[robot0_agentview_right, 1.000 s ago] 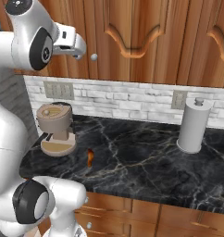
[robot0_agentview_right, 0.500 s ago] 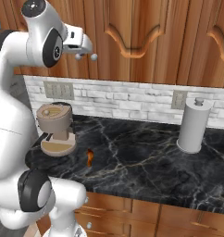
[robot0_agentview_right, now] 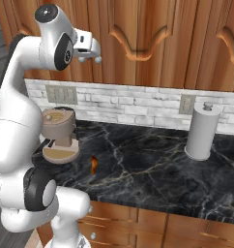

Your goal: Retrieve the tupperware from the cabinet, then place the raw meat into the tupperware to avoid contamination.

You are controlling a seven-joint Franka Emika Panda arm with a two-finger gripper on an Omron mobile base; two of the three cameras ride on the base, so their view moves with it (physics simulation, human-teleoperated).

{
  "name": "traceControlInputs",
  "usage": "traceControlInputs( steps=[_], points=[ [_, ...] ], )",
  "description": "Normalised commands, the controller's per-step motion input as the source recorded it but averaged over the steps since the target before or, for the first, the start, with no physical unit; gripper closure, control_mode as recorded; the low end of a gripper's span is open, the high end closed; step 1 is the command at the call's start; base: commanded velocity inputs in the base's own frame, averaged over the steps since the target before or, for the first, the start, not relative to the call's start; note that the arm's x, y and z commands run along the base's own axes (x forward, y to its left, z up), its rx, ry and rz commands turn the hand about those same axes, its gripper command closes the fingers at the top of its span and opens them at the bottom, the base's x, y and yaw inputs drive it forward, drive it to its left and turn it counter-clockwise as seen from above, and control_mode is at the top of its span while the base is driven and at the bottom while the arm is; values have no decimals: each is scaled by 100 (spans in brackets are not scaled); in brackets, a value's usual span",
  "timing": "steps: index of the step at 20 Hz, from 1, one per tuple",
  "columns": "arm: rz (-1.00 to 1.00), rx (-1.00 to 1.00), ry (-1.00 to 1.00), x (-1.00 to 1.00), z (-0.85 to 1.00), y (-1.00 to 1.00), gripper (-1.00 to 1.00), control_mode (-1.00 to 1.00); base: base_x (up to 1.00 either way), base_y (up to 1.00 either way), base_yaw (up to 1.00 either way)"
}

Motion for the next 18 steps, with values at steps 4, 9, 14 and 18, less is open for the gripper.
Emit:
traceControlInputs(
  steps=[4, 9, 14, 18],
  points=[
    [0, 0, 0, 34, -20, 0, -100, -100, 0, 0, 0],
    [0, 0, 0, 31, -12, 0, -100, -100, 0, 0, 0],
    [0, 0, 0, 30, 0, 0, -100, -100, 0, 0, 0],
    [0, 0, 0, 26, -9, 0, -100, -100, 0, 0, 0]
  ],
)
